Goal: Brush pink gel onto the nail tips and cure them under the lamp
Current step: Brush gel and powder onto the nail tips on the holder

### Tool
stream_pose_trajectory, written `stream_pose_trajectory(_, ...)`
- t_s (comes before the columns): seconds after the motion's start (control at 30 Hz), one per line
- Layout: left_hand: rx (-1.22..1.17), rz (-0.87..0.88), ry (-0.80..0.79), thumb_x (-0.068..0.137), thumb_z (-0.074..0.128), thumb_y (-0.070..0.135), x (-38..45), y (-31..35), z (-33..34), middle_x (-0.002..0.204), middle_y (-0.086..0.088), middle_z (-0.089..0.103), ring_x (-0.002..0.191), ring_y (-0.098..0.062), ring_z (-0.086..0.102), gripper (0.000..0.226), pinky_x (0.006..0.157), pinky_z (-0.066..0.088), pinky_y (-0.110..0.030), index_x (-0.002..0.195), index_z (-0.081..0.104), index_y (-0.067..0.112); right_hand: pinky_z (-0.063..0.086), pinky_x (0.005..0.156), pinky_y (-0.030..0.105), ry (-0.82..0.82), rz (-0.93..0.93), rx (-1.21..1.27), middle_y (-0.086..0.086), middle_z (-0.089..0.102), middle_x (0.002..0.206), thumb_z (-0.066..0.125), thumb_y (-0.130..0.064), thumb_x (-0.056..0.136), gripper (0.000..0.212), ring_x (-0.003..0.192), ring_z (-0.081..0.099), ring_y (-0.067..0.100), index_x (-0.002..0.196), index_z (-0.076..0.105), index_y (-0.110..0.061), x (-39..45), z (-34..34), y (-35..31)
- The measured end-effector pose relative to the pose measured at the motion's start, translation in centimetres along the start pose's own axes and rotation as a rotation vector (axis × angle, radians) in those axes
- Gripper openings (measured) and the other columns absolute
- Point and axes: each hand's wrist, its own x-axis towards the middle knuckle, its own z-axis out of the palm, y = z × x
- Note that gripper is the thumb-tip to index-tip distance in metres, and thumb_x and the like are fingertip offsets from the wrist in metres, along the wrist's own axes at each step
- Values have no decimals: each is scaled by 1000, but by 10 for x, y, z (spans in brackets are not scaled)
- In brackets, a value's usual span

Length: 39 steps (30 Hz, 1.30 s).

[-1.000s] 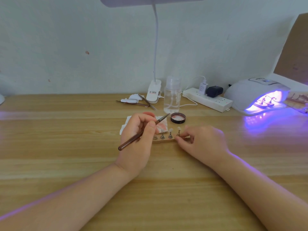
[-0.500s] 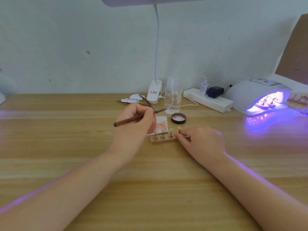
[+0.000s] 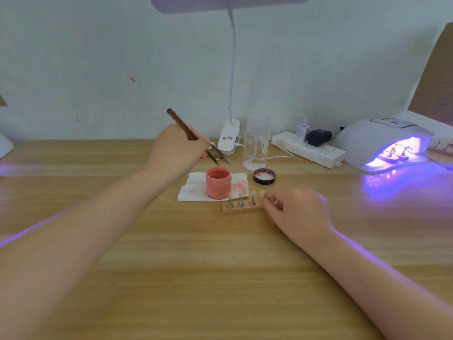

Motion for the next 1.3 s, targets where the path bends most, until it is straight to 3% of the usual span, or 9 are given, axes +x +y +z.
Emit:
stream_pose_trajectory(0.13,156,-38,-141,83,59,13,13,7,6,70,-2,69,67,-15,63,20,69,51,-31,63,64,13,34,51,21,115,-1,200,-12,48,50,60,-34,88,17,55,50,15,81,70,-22,-5,-2,-1)
stream_pose_trajectory(0.2,232,-38,-216,82,59,12,16,9,12,73,-7,69,70,-19,63,19,69,51,-31,64,65,9,36,52,21,125,5,275,-17,44,50,63,-31,85,11,53,47,11,78,68,-24,-6,-3,0)
stream_pose_trajectory(0.33,300,-67,-268,80,59,8,18,9,20,73,-9,66,72,-22,62,18,68,49,-32,63,63,7,49,60,29,128,7,391,-14,57,59,66,-23,82,5,57,55,11,77,66,-22,-6,-3,-1)
stream_pose_trajectory(0.5,265,-124,-314,77,56,2,19,4,22,72,-11,65,69,-22,59,17,71,51,-35,62,63,6,52,63,31,129,-15,488,-7,65,64,69,-18,81,2,60,59,9,80,69,-16,-6,-3,-1)
stream_pose_trajectory(0.6,180,-156,-297,80,58,6,21,0,21,69,-8,67,63,-18,59,15,65,51,-30,68,67,4,52,64,30,123,-19,519,-7,65,65,70,-17,81,1,61,59,7,81,70,-15,-7,-3,-1)
stream_pose_trajectory(0.73,-88,-273,-200,81,61,10,25,-7,9,47,3,61,39,-6,52,10,38,38,-15,71,64,9,52,62,30,150,-51,510,-8,65,65,71,-16,81,2,59,57,7,80,72,-16,-8,-4,-1)
stream_pose_trajectory(0.93,-380,-504,-174,83,59,10,24,-23,-5,42,4,57,33,-7,48,10,43,37,-18,73,60,10,53,61,32,146,-63,503,-8,66,65,71,-17,81,4,59,58,8,82,74,-17,-8,-3,-1)
stream_pose_trajectory(1.3,-485,-637,-188,88,57,12,20,-46,-21,43,5,55,33,-6,48,15,36,36,-11,74,58,11,53,64,36,121,-63,506,-4,67,67,70,-13,81,4,62,62,12,80,74,-14,-7,-5,-2)
